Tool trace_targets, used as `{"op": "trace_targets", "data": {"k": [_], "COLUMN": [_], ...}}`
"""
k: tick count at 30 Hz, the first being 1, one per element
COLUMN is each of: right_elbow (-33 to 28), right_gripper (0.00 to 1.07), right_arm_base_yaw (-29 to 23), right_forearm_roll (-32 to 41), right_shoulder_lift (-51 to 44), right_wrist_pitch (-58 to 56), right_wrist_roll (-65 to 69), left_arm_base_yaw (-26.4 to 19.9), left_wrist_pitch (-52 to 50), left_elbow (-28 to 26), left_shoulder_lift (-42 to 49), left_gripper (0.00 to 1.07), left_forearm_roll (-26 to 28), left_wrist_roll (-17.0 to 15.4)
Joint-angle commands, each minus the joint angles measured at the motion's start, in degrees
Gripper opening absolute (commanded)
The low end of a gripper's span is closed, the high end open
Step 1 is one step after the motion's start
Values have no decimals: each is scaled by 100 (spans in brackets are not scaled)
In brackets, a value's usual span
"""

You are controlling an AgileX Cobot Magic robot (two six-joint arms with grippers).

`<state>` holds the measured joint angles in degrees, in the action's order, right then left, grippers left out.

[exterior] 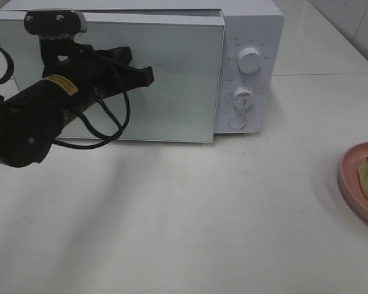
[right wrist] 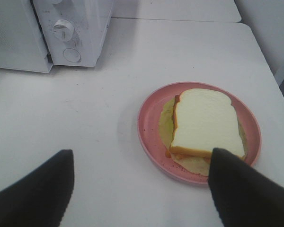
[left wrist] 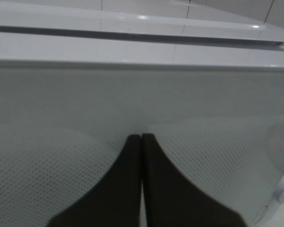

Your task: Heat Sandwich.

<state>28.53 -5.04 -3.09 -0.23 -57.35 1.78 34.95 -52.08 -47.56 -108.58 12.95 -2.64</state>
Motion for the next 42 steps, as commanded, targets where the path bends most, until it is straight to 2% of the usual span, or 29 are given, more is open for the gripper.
{"op": "trace_targets", "data": {"k": [1, 9, 13, 16, 33, 36, 42], "right_elbow": [-6, -6, -6, -6, -6, -6, -6], "right_gripper": [75, 75, 75, 75, 75, 75, 75], "right_arm_base_yaw": [46, 46, 46, 46, 46, 46, 46], "right_forearm_roll": [-6, -6, -6, -6, -6, -6, -6], "right_shoulder_lift": [-160, -160, -160, -160, -160, -160, -160], "right_wrist_pitch": [34, 34, 34, 34, 34, 34, 34], "right_wrist_roll": [6, 6, 6, 6, 6, 6, 6], "left_arm_base_yaw": [11, 11, 11, 11, 11, 11, 126], "left_wrist_pitch": [206, 298, 527, 527, 693, 802, 745], "left_elbow": [-367, -837, -1140, -1163, -1157, -1083, -556], "left_shoulder_lift": [-149, -418, -561, -561, -550, -504, -252], "left_gripper": [0, 0, 0, 0, 0, 0, 0], "left_forearm_roll": [109, 218, 607, 602, 470, 464, 464], "left_wrist_roll": [29, 80, 327, 327, 327, 327, 327]}}
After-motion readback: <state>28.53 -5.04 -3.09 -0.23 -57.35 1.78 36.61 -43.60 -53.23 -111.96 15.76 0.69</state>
